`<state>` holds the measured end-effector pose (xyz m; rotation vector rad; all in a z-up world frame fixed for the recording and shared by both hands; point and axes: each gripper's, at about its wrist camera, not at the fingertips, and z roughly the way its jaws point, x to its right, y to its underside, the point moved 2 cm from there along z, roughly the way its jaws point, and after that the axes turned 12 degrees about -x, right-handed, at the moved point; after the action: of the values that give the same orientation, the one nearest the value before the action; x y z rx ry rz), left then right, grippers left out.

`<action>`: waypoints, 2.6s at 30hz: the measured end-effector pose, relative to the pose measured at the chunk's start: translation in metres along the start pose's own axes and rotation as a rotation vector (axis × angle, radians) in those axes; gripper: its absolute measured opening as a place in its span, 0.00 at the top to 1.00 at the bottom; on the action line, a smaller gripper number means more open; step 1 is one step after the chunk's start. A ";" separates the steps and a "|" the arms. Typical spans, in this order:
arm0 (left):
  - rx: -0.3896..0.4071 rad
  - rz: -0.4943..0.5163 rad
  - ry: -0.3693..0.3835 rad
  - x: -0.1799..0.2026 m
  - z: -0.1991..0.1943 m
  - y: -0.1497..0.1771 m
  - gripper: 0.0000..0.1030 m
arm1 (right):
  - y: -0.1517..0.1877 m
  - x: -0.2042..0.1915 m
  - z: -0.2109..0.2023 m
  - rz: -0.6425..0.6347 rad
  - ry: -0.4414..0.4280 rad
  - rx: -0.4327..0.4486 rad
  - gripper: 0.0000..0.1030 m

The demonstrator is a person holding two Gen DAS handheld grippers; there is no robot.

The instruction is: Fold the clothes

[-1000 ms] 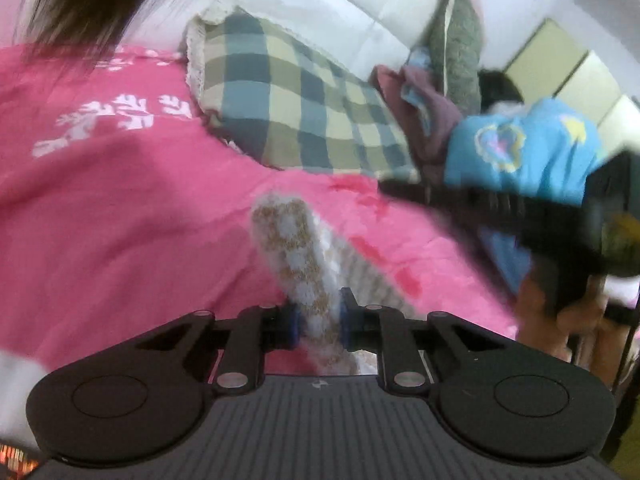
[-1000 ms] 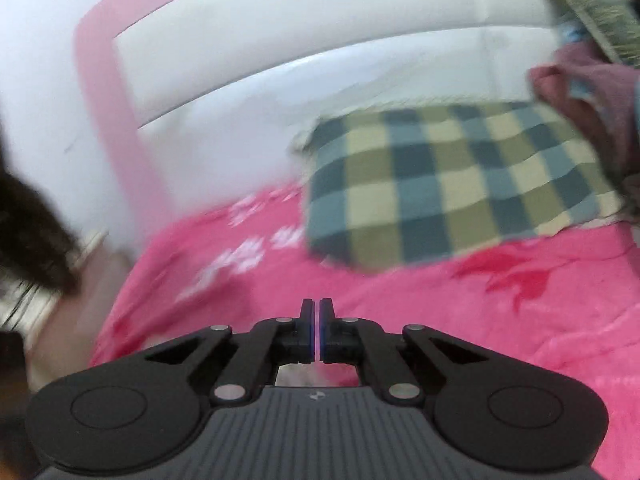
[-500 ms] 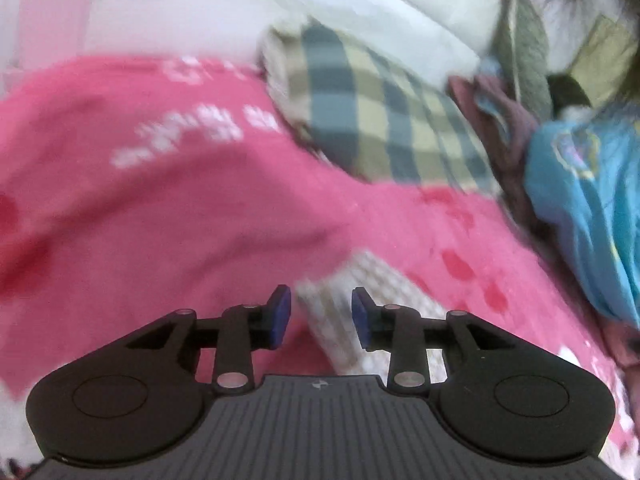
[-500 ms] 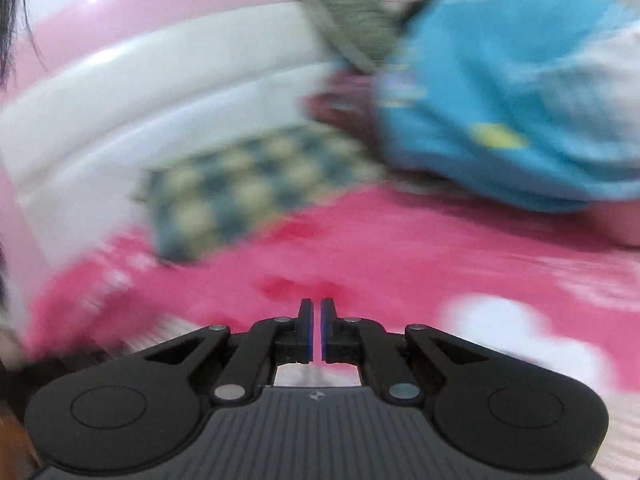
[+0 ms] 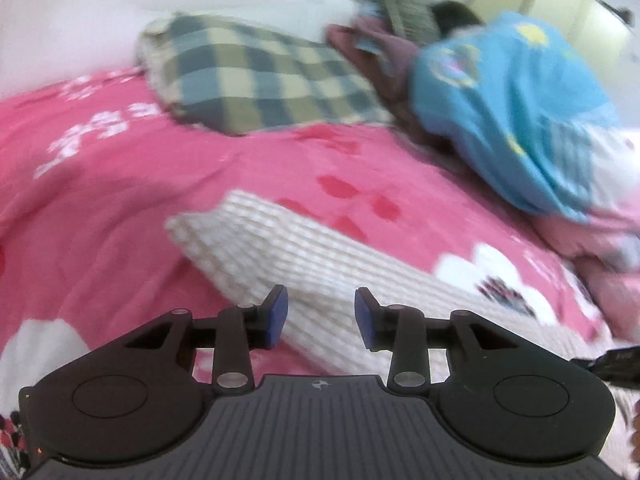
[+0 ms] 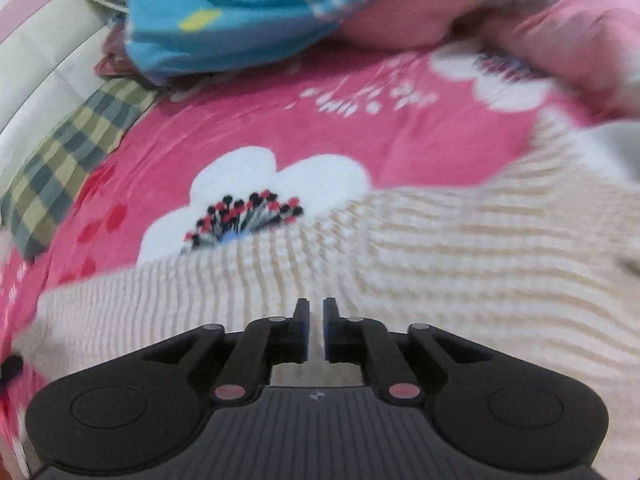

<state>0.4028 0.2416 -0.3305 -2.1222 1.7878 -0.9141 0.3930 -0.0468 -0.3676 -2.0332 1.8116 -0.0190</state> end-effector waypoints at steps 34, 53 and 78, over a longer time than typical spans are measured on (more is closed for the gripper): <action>-0.455 0.907 0.204 0.148 -0.027 0.213 0.62 | 0.327 0.036 -0.089 0.022 0.082 -0.145 0.72; -0.420 0.606 0.155 0.251 -0.039 0.293 0.62 | 0.048 0.239 -0.031 0.467 -0.215 -0.080 0.69; -0.447 0.718 0.170 0.252 -0.044 0.316 0.59 | 0.048 0.179 -0.067 -0.256 0.193 0.196 0.79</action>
<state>0.1379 -0.0618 -0.3862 -1.3888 2.7627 -0.5396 0.3564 -0.2401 -0.3674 -2.1650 1.5706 -0.4634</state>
